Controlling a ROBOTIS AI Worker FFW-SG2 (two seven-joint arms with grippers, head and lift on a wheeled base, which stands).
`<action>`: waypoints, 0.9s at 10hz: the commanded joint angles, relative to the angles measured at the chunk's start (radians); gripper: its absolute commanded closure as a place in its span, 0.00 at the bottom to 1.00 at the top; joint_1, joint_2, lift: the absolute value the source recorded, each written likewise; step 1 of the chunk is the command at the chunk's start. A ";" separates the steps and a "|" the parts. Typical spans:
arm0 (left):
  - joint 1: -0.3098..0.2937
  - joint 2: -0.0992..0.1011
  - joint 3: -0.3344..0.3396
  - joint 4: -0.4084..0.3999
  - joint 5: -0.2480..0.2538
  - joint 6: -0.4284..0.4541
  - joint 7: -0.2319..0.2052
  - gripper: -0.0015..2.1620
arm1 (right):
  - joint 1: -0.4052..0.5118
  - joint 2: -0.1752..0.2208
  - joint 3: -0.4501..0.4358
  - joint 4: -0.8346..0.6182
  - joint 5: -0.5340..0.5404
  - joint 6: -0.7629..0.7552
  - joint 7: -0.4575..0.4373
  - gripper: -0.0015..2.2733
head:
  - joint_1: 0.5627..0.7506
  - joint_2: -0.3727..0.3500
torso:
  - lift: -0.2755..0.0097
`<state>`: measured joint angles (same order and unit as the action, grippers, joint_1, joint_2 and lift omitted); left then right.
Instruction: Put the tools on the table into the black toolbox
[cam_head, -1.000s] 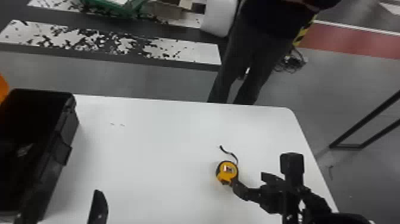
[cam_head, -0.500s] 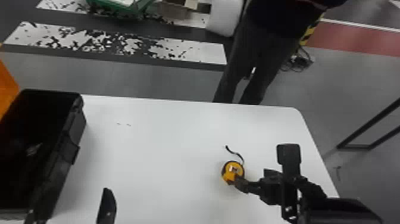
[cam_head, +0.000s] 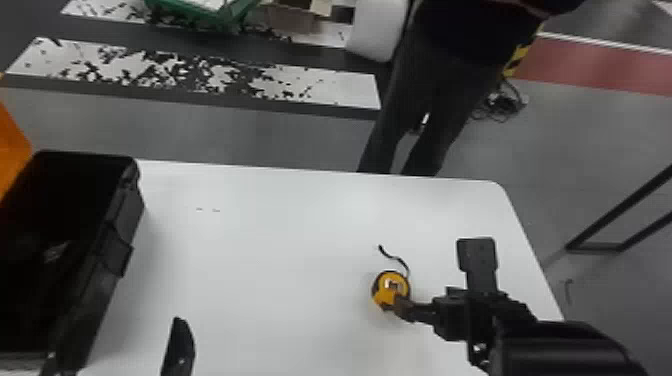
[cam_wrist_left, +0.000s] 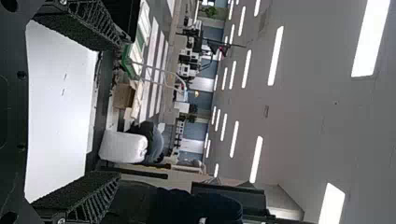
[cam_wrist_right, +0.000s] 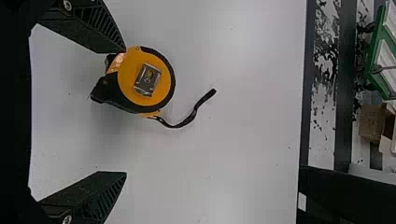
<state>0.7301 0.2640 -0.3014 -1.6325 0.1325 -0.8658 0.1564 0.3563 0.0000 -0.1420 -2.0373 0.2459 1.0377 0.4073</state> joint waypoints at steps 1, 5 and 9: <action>0.000 0.003 -0.002 0.000 -0.001 0.000 0.000 0.02 | -0.020 0.001 0.027 0.011 0.006 0.039 -0.032 0.03 | 0.70 0.25 | 0.83; 0.000 0.014 -0.004 0.003 0.007 0.000 0.000 0.02 | -0.085 0.001 0.073 0.069 -0.005 0.091 -0.159 0.03 | 0.70 0.25 | 0.83; 0.000 0.026 -0.004 -0.001 0.013 0.000 0.000 0.02 | -0.149 0.001 0.110 0.151 -0.045 0.091 -0.262 0.03 | 0.70 0.27 | 0.83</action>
<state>0.7302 0.2887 -0.3053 -1.6332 0.1456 -0.8663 0.1565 0.2183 0.0000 -0.0400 -1.8984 0.2039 1.1278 0.1466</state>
